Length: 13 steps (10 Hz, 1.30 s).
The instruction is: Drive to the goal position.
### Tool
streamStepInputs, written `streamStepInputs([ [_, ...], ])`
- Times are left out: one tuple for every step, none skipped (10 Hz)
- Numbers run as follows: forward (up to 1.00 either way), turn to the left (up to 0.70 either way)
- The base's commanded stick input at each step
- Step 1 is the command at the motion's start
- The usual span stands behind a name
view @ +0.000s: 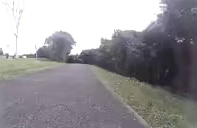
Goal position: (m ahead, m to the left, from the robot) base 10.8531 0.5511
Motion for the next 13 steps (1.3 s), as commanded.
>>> streamStepInputs([
  [0.70,0.27],
  [0.70,0.27],
  [0.70,0.27],
  [0.70,0.27],
  [0.70,0.27],
  [0.70,0.27],
  [0.70,0.27],
  [0.55,0.31],
  [0.11,0.42],
  [0.31,0.37],
  [0.70,0.26],
  [0.70,0.08],
  [0.70,0.00],
])
